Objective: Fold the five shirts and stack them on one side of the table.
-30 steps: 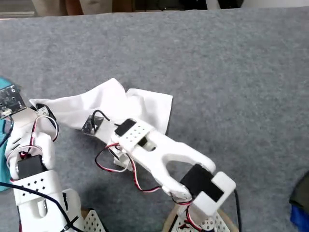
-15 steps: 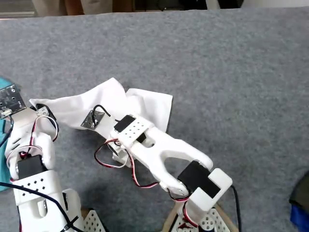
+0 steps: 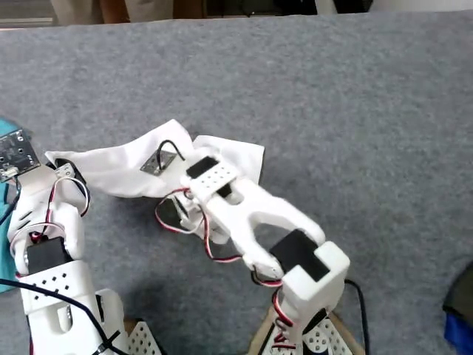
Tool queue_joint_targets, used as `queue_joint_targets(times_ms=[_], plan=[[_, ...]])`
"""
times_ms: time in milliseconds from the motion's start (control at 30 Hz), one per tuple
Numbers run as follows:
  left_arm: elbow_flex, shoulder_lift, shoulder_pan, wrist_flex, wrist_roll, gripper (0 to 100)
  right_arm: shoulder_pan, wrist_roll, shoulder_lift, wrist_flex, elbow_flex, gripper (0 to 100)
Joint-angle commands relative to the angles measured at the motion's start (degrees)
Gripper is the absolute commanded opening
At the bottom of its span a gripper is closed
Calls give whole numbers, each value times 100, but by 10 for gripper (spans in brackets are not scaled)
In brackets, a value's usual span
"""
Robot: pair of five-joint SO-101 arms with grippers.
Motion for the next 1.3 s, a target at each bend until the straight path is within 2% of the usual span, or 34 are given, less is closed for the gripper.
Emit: queue_joint_targets(times_ms=[0, 200, 333, 433, 800, 1033, 1267], plan=[[-88, -66, -53, -70, 0, 20, 207, -35, -207, 774, -497, 9], [-281, -57, -53, 53, 9, 19, 242, 18, -989, 2541, -1974, 9], [-1345, -4, 44, 1002, 387, 19, 505, 18, -1297, 3490, -3187, 9], [-1934, -4, 44, 1380, 589, 19, 998, 18, -1657, 3481, -3670, 9], [-3851, -75, 53, 2347, 624, 19, 2712, 607, -3424, 3446, -5420, 9], [-5530, -75, 97, 3596, 624, 19, 3459, 589, -3811, 3446, -7213, 9], [-7437, -4, 993, 4914, 642, 19, 3890, 580, -3846, 3314, -8497, 8]])
